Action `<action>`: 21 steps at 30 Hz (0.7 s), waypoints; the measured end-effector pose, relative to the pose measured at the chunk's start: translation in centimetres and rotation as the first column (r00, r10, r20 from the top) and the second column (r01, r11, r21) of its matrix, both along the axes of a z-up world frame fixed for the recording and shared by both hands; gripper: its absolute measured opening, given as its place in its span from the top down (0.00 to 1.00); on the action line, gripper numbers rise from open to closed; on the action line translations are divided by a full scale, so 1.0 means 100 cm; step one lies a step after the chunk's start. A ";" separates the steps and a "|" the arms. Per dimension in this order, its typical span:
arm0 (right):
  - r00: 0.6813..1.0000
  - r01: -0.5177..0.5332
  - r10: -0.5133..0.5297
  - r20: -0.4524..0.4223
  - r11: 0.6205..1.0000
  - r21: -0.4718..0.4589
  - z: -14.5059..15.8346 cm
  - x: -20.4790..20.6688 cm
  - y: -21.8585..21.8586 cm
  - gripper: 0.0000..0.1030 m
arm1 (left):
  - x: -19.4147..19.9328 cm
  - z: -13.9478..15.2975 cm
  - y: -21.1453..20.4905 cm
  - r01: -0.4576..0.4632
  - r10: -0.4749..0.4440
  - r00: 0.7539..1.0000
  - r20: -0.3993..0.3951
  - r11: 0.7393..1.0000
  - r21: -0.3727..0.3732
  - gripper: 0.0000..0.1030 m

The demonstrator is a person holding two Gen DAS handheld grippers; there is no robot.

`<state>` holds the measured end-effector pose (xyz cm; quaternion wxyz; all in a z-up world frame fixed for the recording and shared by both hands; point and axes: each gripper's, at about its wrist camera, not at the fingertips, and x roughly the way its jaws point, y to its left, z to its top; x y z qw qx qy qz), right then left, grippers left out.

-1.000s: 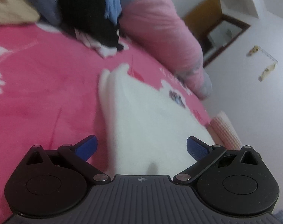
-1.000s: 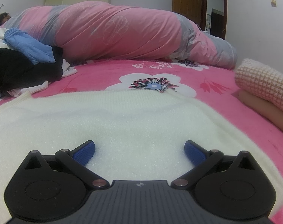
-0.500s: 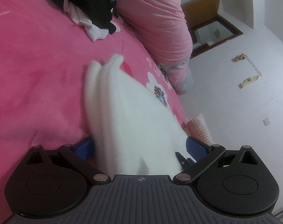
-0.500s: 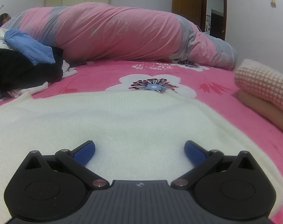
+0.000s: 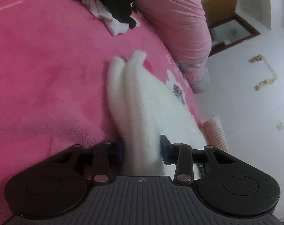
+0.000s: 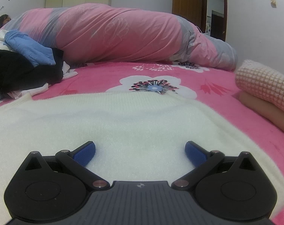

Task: Fold clothes
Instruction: 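Lift the sweater edge with the left gripper, fold it over, release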

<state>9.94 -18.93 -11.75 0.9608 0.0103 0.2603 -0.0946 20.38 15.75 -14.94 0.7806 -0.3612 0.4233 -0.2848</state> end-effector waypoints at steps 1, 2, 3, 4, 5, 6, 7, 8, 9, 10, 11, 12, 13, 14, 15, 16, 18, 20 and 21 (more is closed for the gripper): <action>1.000 0.000 0.000 0.001 1.000 0.000 0.000 0.000 0.000 0.00 | 0.000 0.003 -0.004 0.003 -0.003 1.000 -0.002 1.000 0.019 0.58; 1.000 0.000 0.000 0.003 1.000 0.000 0.000 0.000 0.000 0.00 | 0.001 0.006 -0.007 0.008 -0.008 1.000 -0.005 0.999 0.035 0.56; 1.000 0.000 0.000 0.005 1.000 0.001 0.000 -0.001 0.000 0.00 | 0.001 0.009 -0.011 0.014 -0.013 1.000 -0.016 0.999 0.051 0.55; 1.000 -0.001 0.001 0.007 1.000 0.003 -0.001 -0.001 -0.001 0.00 | 0.003 0.012 -0.015 0.017 -0.015 0.999 -0.033 0.997 0.070 0.55; 1.000 -0.001 0.001 0.009 1.000 0.003 -0.001 -0.001 -0.001 0.00 | 0.005 0.014 -0.018 0.016 -0.011 0.999 -0.049 0.996 0.092 0.56; 1.000 -0.001 0.000 0.010 1.000 0.003 -0.001 -0.001 0.000 0.00 | 0.006 0.017 -0.021 0.010 -0.003 0.998 -0.064 0.994 0.113 0.58; 1.000 0.000 0.000 0.011 1.000 0.003 -0.001 -0.001 0.000 0.00 | 0.006 0.020 -0.022 0.000 0.010 0.997 -0.077 0.992 0.127 0.63; 1.000 0.000 0.000 0.011 1.000 0.002 -0.001 -0.001 0.000 0.00 | 0.006 0.022 -0.022 -0.013 0.025 0.996 -0.089 0.991 0.136 0.65; 1.000 0.000 0.000 0.011 1.000 0.002 -0.001 -0.001 0.000 0.00 | 0.004 0.025 -0.023 -0.024 0.038 0.995 -0.093 0.989 0.143 0.70; 1.000 0.000 0.000 0.011 1.000 0.002 -0.001 -0.001 0.000 0.00 | 0.001 0.030 -0.024 -0.036 0.050 0.995 -0.090 0.988 0.147 0.74; 1.000 0.000 0.000 0.011 1.000 0.001 -0.001 -0.001 0.000 0.00 | -0.002 0.035 -0.025 -0.048 0.061 0.994 -0.087 0.987 0.151 0.75; 1.000 0.000 0.000 0.011 1.000 0.001 -0.001 -0.001 0.000 0.00 | -0.005 0.041 -0.027 -0.058 0.071 0.994 -0.084 0.987 0.153 0.75; 1.000 0.001 -0.001 0.011 1.000 0.000 -0.001 -0.001 0.000 0.00 | -0.008 0.049 -0.031 -0.062 0.075 0.994 -0.080 0.986 0.152 0.76; 1.000 0.001 -0.001 0.011 1.000 -0.003 -0.001 -0.001 0.000 0.00 | -0.011 0.057 -0.035 -0.064 0.076 0.994 -0.076 0.986 0.153 0.76; 1.000 0.002 -0.002 0.011 1.000 -0.005 -0.001 -0.001 0.001 0.00 | -0.013 0.065 -0.040 -0.064 0.075 0.995 -0.070 0.986 0.154 0.76; 1.000 0.003 -0.003 0.011 1.000 -0.008 -0.001 -0.001 0.001 0.00 | -0.016 0.073 -0.046 -0.063 0.073 0.995 -0.061 0.986 0.156 0.77; 1.000 0.003 -0.003 0.013 1.000 -0.008 -0.001 -0.002 0.001 0.00 | -0.021 0.089 -0.058 -0.059 0.067 0.997 -0.047 0.986 0.156 0.77; 1.000 0.003 -0.003 0.014 1.000 -0.007 -0.001 -0.002 0.001 0.00 | -0.024 0.105 -0.070 -0.056 0.062 0.998 -0.033 0.986 0.155 0.77; 1.000 0.003 -0.003 0.015 1.000 -0.007 -0.001 -0.002 0.002 0.00 | -0.026 0.112 -0.078 -0.056 0.061 0.998 -0.026 0.986 0.154 0.77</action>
